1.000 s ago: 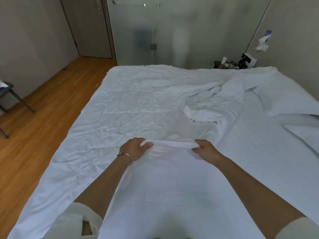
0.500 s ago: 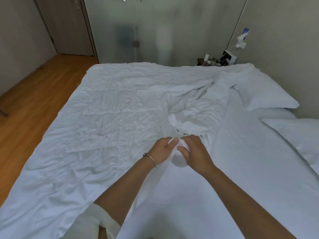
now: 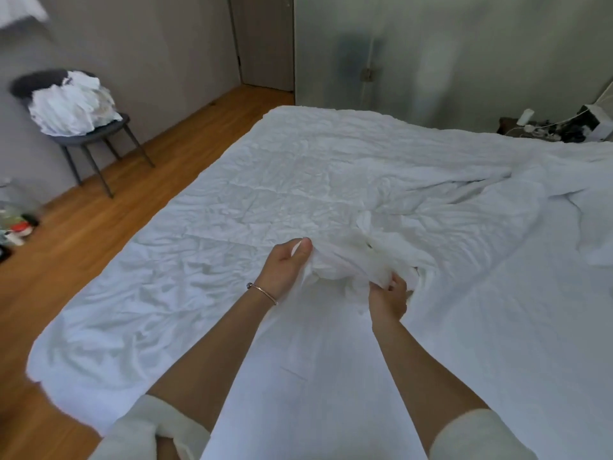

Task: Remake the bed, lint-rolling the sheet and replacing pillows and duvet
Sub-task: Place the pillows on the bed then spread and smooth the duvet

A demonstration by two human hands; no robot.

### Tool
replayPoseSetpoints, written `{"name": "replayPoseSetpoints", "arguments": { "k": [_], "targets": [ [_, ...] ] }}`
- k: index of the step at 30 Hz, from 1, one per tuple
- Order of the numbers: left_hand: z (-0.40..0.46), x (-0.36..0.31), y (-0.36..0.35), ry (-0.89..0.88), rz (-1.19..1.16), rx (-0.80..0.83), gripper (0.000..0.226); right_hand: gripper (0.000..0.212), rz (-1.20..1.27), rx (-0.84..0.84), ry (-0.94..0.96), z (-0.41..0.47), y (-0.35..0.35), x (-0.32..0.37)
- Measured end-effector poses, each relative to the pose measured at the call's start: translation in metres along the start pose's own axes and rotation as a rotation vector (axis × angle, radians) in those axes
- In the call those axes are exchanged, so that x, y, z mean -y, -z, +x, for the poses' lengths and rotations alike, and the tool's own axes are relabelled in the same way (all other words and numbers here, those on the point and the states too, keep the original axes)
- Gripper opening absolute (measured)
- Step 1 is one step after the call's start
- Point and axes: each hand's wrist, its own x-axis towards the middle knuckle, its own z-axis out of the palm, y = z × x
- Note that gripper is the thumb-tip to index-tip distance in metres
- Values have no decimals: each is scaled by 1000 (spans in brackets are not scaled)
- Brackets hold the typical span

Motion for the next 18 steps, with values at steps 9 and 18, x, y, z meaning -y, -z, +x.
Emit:
{"name": "replayPoseSetpoints", "arguments": {
  "k": [9, 18],
  "targets": [
    [32, 27, -3, 152, 610, -177, 31, 17, -748, 710, 328, 12, 113, 80],
    [-6, -7, -139, -241, 476, 825, 52, 22, -982, 532, 391, -11, 164, 83]
  ]
}}
